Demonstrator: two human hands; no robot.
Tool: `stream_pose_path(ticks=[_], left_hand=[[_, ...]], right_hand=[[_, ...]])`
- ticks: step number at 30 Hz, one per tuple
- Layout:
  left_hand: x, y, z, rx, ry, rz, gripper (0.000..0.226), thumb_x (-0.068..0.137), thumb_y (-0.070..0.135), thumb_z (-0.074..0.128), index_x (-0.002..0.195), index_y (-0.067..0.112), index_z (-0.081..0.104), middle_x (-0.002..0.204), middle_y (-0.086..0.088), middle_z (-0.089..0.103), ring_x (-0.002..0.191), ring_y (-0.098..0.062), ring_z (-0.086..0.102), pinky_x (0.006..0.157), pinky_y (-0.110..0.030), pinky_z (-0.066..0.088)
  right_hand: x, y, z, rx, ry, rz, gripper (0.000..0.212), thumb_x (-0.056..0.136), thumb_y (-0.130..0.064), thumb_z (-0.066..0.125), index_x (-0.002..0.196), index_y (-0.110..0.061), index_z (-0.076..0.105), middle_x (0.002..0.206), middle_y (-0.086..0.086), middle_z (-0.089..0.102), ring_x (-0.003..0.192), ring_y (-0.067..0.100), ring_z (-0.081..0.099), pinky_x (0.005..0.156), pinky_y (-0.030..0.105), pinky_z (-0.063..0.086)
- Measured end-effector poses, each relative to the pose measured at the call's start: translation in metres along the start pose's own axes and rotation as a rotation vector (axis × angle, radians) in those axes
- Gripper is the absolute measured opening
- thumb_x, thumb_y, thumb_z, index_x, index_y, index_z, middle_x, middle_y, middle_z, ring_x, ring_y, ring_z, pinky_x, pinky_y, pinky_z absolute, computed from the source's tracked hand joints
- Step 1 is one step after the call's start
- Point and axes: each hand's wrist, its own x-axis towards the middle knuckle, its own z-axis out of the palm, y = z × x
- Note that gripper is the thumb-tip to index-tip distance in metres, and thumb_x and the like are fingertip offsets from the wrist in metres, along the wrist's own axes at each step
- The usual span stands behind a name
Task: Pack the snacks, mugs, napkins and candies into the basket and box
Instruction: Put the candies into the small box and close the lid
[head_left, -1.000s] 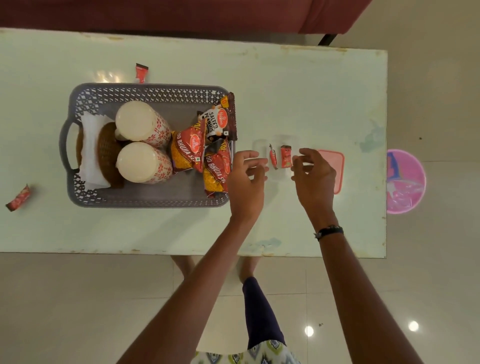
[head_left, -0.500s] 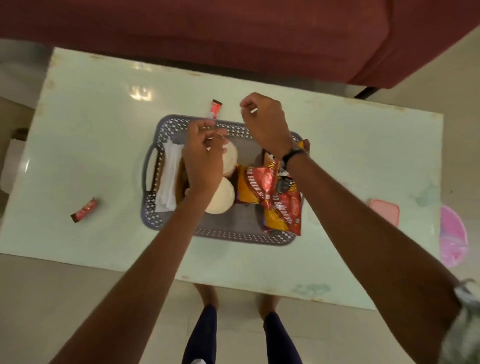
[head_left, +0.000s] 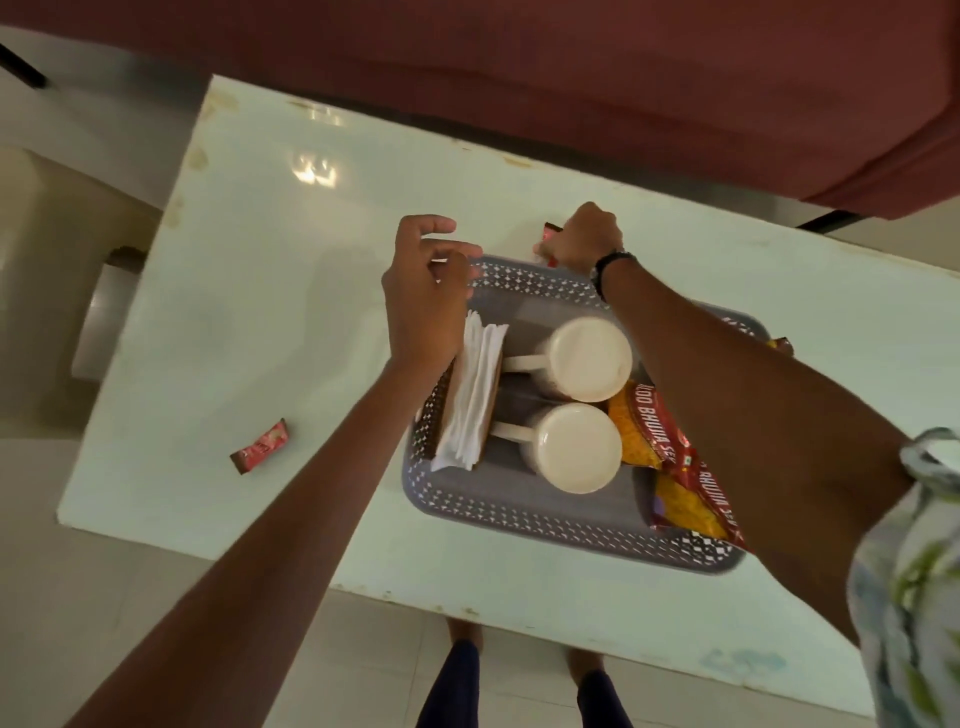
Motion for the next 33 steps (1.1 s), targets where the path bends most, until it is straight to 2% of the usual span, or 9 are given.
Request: stream_pose_path(ticks=[3,5,9,15,19,24,26,29,33], left_hand=[[0.000,-0.007,-0.023,0.025,0.007,0.008,0.019,0.088,0.009,0.052,0.108,0.010,0.050,0.092,-0.005,0.071,0.081,-0.018,0.069,0.073,-0.033,0.058],[-0.005,-0.016,-0.043,0.024,0.046,-0.021,0.017,0.089,0.006,0.052,0.105,0.012,0.050,0.091,-0.003,0.070,0.077,-0.014,0.068,0.068,-0.028,0.057],[-0.025,-0.051,-0.101,0.180,0.152,-0.008,0.017,0.087,0.000,0.050,0.098,0.011,0.057,0.088,0.001,0.068,0.078,-0.005,0.065,0.068,-0.021,0.051],[-0.062,-0.117,-0.186,0.569,0.068,-0.141,0.016,0.083,0.017,0.065,0.099,0.019,0.061,0.098,0.006,0.061,0.095,-0.024,0.056,0.077,-0.038,0.047],[-0.076,-0.131,-0.205,0.650,-0.028,-0.188,0.034,0.073,0.019,0.076,0.102,0.019,0.060,0.106,-0.001,0.061,0.096,-0.024,0.053,0.075,-0.032,0.041],[-0.081,-0.135,-0.205,0.587,0.059,-0.250,0.027,0.070,0.010,0.076,0.093,0.011,0.062,0.090,-0.005,0.061,0.086,-0.024,0.058,0.076,-0.041,0.051],[-0.082,-0.134,-0.204,0.552,0.074,-0.322,0.025,0.072,0.008,0.076,0.093,0.007,0.063,0.088,-0.007,0.058,0.081,-0.025,0.059,0.077,-0.035,0.052],[-0.090,-0.118,-0.192,0.467,0.072,-0.358,0.019,0.076,0.012,0.074,0.091,0.004,0.065,0.090,-0.010,0.059,0.071,-0.018,0.061,0.061,-0.007,0.047],[-0.111,-0.069,-0.151,0.366,0.074,-0.204,0.010,0.083,0.017,0.067,0.088,0.009,0.070,0.074,-0.004,0.067,0.059,-0.001,0.061,0.064,-0.009,0.045]], right_hand=[[0.000,-0.010,0.009,0.025,-0.033,-0.052,0.030,0.083,-0.021,0.064,0.106,-0.002,0.065,0.113,0.016,0.068,0.108,0.031,0.062,0.085,0.031,0.049],[-0.008,-0.022,0.012,0.177,-0.021,-0.120,0.018,0.083,-0.017,0.063,0.098,-0.008,0.060,0.098,0.012,0.070,0.092,0.028,0.068,0.083,0.032,0.054],[-0.058,-0.062,0.019,0.542,0.035,-0.447,0.029,0.082,-0.008,0.066,0.108,-0.005,0.054,0.080,-0.004,0.061,0.063,0.015,0.065,0.066,0.035,0.060],[-0.137,-0.097,0.079,0.627,-0.221,-0.543,0.030,0.072,-0.004,0.078,0.098,-0.006,0.062,0.072,0.003,0.067,0.065,0.029,0.067,0.063,0.040,0.059],[-0.161,-0.098,0.113,0.589,-0.292,-0.526,0.026,0.072,-0.005,0.078,0.094,-0.005,0.065,0.075,0.012,0.070,0.064,0.031,0.066,0.064,0.043,0.057],[-0.180,-0.092,0.122,0.626,-0.311,-0.515,0.025,0.074,-0.006,0.077,0.096,-0.004,0.064,0.079,0.016,0.068,0.068,0.033,0.065,0.062,0.043,0.057],[-0.187,-0.088,0.118,0.636,-0.312,-0.514,0.026,0.075,-0.007,0.077,0.098,-0.004,0.064,0.080,0.013,0.067,0.069,0.030,0.065,0.064,0.043,0.058],[-0.201,-0.076,0.110,0.666,-0.297,-0.521,0.027,0.076,-0.009,0.077,0.099,-0.002,0.065,0.084,0.013,0.064,0.070,0.020,0.062,0.063,0.039,0.060],[-0.216,-0.047,0.084,0.703,-0.195,-0.532,0.022,0.078,-0.011,0.075,0.097,-0.002,0.067,0.089,0.013,0.066,0.075,0.017,0.062,0.065,0.026,0.059]])
